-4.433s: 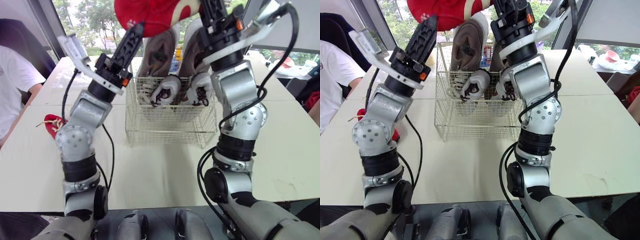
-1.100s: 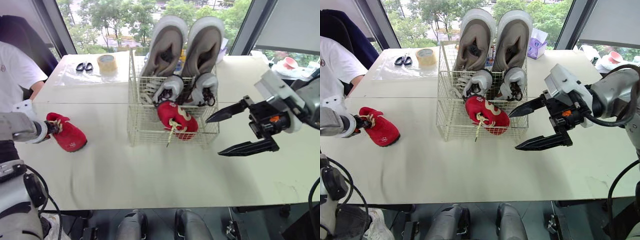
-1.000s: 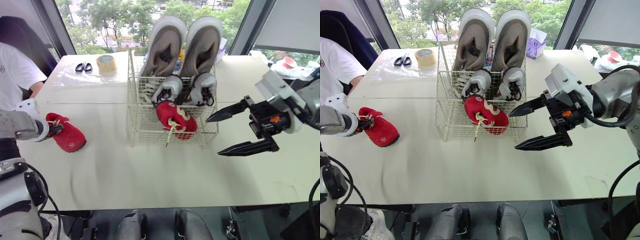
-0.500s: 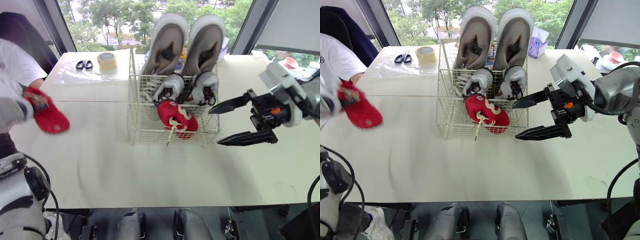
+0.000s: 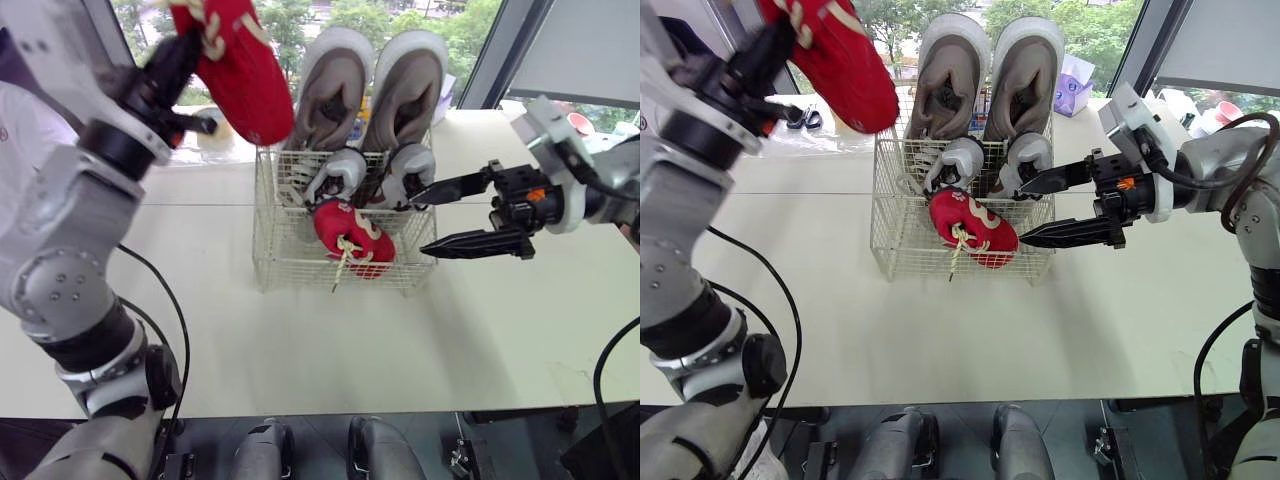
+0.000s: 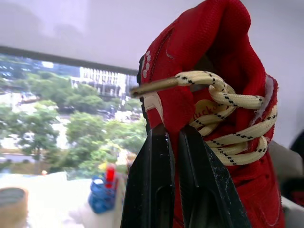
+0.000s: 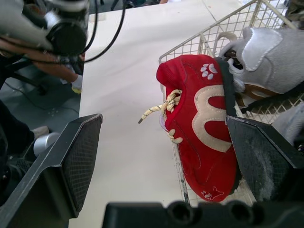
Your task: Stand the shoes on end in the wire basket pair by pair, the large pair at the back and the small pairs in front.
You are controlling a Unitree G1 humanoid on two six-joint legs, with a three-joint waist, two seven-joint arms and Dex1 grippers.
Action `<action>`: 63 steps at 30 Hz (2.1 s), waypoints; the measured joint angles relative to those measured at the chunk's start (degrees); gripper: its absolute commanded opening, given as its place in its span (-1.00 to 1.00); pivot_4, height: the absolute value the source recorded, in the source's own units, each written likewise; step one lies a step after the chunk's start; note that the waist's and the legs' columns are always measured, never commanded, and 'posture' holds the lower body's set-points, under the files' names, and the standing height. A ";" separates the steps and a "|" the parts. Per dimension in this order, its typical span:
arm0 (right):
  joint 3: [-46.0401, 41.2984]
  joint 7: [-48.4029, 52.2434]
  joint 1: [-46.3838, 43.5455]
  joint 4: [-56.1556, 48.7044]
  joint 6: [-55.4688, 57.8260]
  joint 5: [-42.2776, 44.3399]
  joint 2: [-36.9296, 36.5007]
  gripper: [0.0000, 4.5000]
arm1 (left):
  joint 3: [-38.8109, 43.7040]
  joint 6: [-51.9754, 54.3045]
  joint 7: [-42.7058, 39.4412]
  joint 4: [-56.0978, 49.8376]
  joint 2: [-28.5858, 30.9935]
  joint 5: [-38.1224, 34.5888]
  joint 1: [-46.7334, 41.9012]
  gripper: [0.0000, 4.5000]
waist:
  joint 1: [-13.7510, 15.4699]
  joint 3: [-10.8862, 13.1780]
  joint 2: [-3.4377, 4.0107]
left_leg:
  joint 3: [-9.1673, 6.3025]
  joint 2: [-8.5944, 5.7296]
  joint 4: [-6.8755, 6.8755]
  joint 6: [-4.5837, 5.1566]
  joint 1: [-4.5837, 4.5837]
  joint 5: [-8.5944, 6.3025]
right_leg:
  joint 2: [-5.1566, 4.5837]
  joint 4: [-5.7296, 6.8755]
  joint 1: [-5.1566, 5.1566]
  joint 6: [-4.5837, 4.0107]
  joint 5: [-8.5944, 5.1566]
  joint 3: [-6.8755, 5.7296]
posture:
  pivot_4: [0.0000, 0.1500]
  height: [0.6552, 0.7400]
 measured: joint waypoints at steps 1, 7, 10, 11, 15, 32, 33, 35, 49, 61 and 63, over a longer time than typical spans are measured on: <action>-0.11 -0.14 0.00 -0.11 0.28 0.04 -0.04 1.00 | -1.06 -0.59 -0.32 -0.79 -0.31 0.14 2.42 -0.99 | 0.01 0.00 0.00 | 0.00 0.00 0.00 0.02 0.04 -0.01 | 0.01 0.00 0.04 0.00 0.00 0.01 | 1.00 1.00; -2.28 -2.27 0.75 -0.25 2.81 1.28 -0.29 1.00 | -6.07 -4.89 -1.50 -4.24 -0.75 3.09 15.04 -0.99 | 0.13 0.00 -0.01 | -0.04 0.02 0.03 0.31 0.17 -0.18 | 0.05 -0.08 0.27 -0.01 -0.02 0.02 | 1.00 1.00; -2.70 -3.09 1.71 -0.22 3.96 1.70 -0.25 1.00 | -8.79 -7.68 -1.70 -6.26 -1.34 5.21 18.71 -0.99 | 0.17 0.00 -0.01 | -0.04 0.01 0.05 0.37 0.23 -0.21 | 0.04 -0.13 0.37 -0.01 -0.02 0.02 | 1.00 1.00; -2.80 -3.38 1.72 -0.23 4.26 1.87 -0.24 1.00 | -10.14 -8.97 -1.87 -6.50 -1.48 6.54 19.75 -0.99 | 0.16 0.00 -0.01 | -0.05 0.01 0.06 0.39 0.25 -0.23 | 0.04 -0.13 0.39 -0.01 -0.02 0.02 | 1.00 1.00; -3.98 -5.02 2.13 -0.23 5.76 2.69 -0.24 1.00 | -16.57 -14.56 -3.53 -6.95 -0.14 14.73 25.43 -0.99 | 0.06 -0.01 0.00 | -0.05 0.04 0.05 0.47 0.30 -0.27 | 0.07 -0.13 0.41 -0.02 -0.03 0.01 | 1.00 1.00; -10.40 -11.04 12.75 -7.10 11.01 6.95 -2.47 1.00 | -24.82 -26.40 -5.94 -6.14 -3.76 29.26 37.43 -0.68 | 0.13 -0.10 0.10 | -0.09 0.11 0.09 0.59 0.37 -0.35 | 0.03 -0.16 0.50 -0.21 -0.13 -0.06 | 1.00 1.00; -11.23 -11.98 14.14 -7.79 11.43 7.48 -2.42 1.00 | -24.05 -25.24 -6.53 -6.68 -3.40 27.99 37.61 -0.54 | 0.11 -0.11 0.13 | -0.09 0.11 0.09 0.59 0.37 -0.35 | 0.04 -0.16 0.50 -0.20 -0.14 -0.06 | 1.00 1.00; -12.11 -13.27 15.50 -8.80 11.80 8.12 -2.23 1.00 | -22.90 -23.26 -7.83 -7.25 -2.39 25.94 38.19 -0.09 | 0.02 -0.12 0.15 | -0.09 0.15 0.09 0.59 0.37 -0.35 | 0.10 -0.16 0.49 -0.17 -0.13 -0.06 | 1.00 1.00; -14.09 -16.60 23.60 -11.19 11.32 10.09 -1.71 1.00 | 4.71 0.50 -14.00 -12.24 21.13 -23.71 48.25 0.72 | -0.17 -0.11 0.20 | -0.13 0.25 0.09 0.54 0.39 -0.34 | 0.21 -0.15 0.50 -0.18 -0.19 -0.04 | 1.00 1.00; -14.67 -19.26 32.79 -13.94 10.86 9.13 -2.09 1.00 | 8.70 -0.64 -26.90 -7.46 26.42 -20.07 63.21 0.72 | 0.01 -0.10 0.34 | -0.11 0.26 0.03 0.33 0.38 -0.45 | 0.20 -0.39 0.50 -0.50 -0.38 -0.05 | 1.00 1.00; -14.68 -19.44 33.65 -14.27 10.53 8.91 -2.09 1.00 | 8.68 -1.03 -27.91 -6.79 26.40 -18.91 63.59 0.72 | 0.02 -0.10 0.35 | -0.11 0.26 0.03 0.33 0.38 -0.46 | 0.20 -0.39 0.49 -0.51 -0.38 -0.05 | 1.00 1.00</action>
